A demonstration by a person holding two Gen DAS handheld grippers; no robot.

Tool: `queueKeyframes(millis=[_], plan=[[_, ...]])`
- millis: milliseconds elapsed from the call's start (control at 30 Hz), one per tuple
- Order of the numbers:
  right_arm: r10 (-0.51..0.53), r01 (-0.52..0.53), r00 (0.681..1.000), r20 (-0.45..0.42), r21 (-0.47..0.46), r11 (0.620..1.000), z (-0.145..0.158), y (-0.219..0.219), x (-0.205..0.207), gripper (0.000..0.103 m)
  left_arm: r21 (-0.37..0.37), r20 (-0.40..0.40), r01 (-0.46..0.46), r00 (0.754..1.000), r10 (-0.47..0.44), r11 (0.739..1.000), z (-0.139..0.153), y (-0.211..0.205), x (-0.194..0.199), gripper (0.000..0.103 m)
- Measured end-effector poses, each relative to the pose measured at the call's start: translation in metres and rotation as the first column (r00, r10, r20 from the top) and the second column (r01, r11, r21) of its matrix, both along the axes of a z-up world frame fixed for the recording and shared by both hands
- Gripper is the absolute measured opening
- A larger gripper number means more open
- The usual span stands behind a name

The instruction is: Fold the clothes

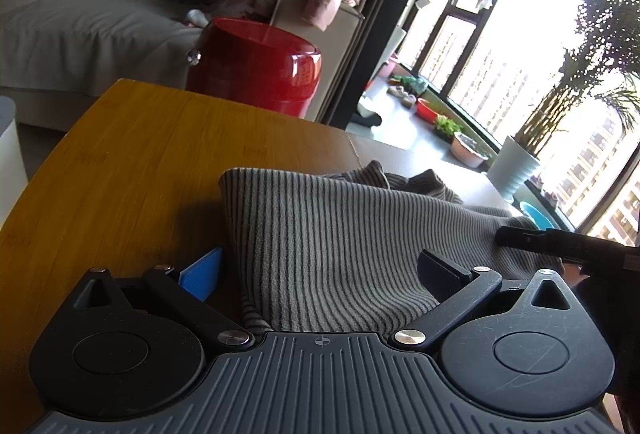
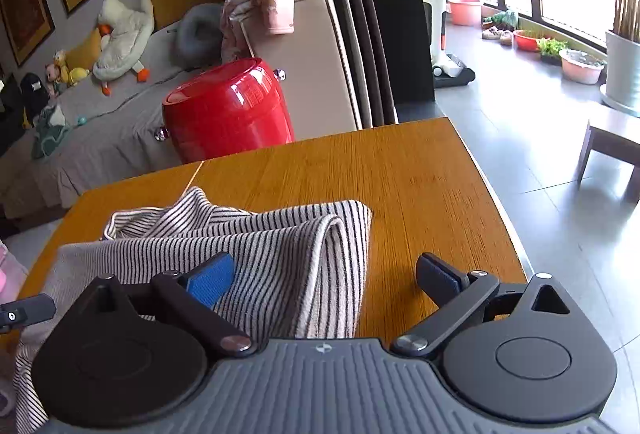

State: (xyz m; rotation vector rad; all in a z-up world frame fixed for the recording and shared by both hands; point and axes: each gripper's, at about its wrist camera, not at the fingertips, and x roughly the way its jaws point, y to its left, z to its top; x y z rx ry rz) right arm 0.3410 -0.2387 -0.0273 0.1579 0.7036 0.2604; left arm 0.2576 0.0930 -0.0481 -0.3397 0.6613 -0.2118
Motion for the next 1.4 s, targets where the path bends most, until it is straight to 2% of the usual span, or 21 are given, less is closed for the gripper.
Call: queueKeyframes(millis=[133, 200, 233, 300, 400, 533, 567, 600, 633, 667, 700, 800, 900, 967, 1033, 1167, 1267, 1400], plan=[[0.020, -0.017, 0.999, -0.037, 0.056, 0.998, -0.006, -0.011, 0.007, 0.099, -0.122, -0.039, -0.098, 0.995, 0.094, 0.988, 0.004, 0.027, 0.013, 0.103], [0.046, -0.043, 0.998, -0.044, 0.065, 0.997, -0.005, -0.013, 0.011, 0.092, -0.172, -0.075, -0.074, 0.995, 0.062, 0.982, 0.003, 0.034, 0.024, 0.103], [0.065, -0.062, 0.997, -0.046, 0.065, 0.996, -0.004, -0.014, 0.014, 0.089, -0.171, -0.090, -0.058, 0.995, 0.043, 0.984, 0.004, 0.034, 0.030, 0.103], [0.104, -0.102, 0.993, -0.048, 0.050, 0.994, -0.004, -0.013, 0.018, 0.086, -0.137, -0.115, -0.023, 0.993, 0.008, 0.990, 0.007, 0.029, 0.042, 0.103], [0.155, -0.154, 0.987, -0.046, 0.032, 0.988, -0.003, -0.007, 0.026, 0.086, -0.080, -0.127, 0.015, 0.992, -0.025, 0.997, 0.009, 0.016, 0.052, 0.100], [0.207, -0.205, 0.978, -0.035, 0.040, 0.978, -0.004, 0.003, 0.041, 0.086, 0.010, -0.095, 0.073, 0.993, -0.072, 0.997, 0.007, 0.002, 0.066, 0.096], [0.212, -0.210, 0.977, -0.035, 0.047, 0.977, -0.003, 0.004, 0.043, 0.080, 0.023, -0.088, 0.080, 0.993, -0.077, 0.997, 0.007, 0.000, 0.068, 0.096], [0.218, -0.216, 0.975, -0.035, 0.055, 0.975, -0.003, 0.005, 0.044, 0.061, 0.032, -0.084, 0.083, 0.993, -0.080, 0.996, 0.007, 0.000, 0.070, 0.091], [0.226, -0.223, 0.973, -0.042, 0.074, 0.972, -0.003, 0.006, 0.045, 0.049, 0.045, -0.081, 0.083, 0.994, -0.079, 0.996, 0.007, -0.001, 0.071, 0.087], [0.236, -0.231, 0.970, -0.051, 0.098, 0.968, -0.003, 0.006, 0.046, 0.038, 0.061, -0.077, 0.082, 0.994, -0.077, 0.995, 0.007, -0.001, 0.072, 0.075], [0.236, -0.229, 0.970, -0.053, 0.108, 0.967, -0.003, 0.007, 0.047, 0.035, 0.077, -0.073, 0.081, 0.994, -0.076, 0.994, 0.007, -0.001, 0.072, 0.061], [0.222, -0.220, 0.974, -0.035, 0.072, 0.973, 0.004, 0.016, 0.055, 0.029, 0.094, -0.060, 0.085, 0.995, -0.079, 0.992, 0.007, -0.004, 0.079, 0.043], [0.226, -0.229, 0.973, 0.044, 0.068, 0.971, 0.034, 0.019, 0.051, 0.027, 0.117, -0.020, 0.074, 0.997, -0.072, 0.990, 0.024, -0.008, 0.086, 0.031], [0.267, -0.275, 0.953, 0.146, 0.038, 0.961, 0.066, 0.018, 0.022, 0.027, 0.123, 0.047, 0.084, 0.995, -0.090, 0.989, 0.048, -0.007, 0.072, 0.026], [0.307, -0.311, 0.923, 0.232, -0.020, 0.950, 0.093, 0.017, -0.016, 0.027, 0.149, 0.124, 0.110, 0.984, -0.129, 0.983, 0.072, -0.006, 0.042, 0.025], [0.378, -0.356, 0.878, 0.294, -0.128, 0.926, 0.114, 0.015, -0.099, 0.027, 0.187, 0.221, 0.144, 0.958, -0.185, 0.972, 0.098, -0.002, -0.028, 0.025], [0.437, -0.382, 0.853, 0.285, -0.231, 0.895, 0.106, 0.018, -0.163, 0.027, 0.189, 0.216, 0.155, 0.957, -0.195, 0.970, 0.091, 0.004, -0.077, 0.025], [0.509, -0.410, 0.835, 0.208, -0.383, 0.828, 0.071, 0.028, -0.224, 0.027, 0.175, 0.165, 0.164, 0.967, -0.193, 0.971, 0.069, 0.016, -0.129, 0.025]])
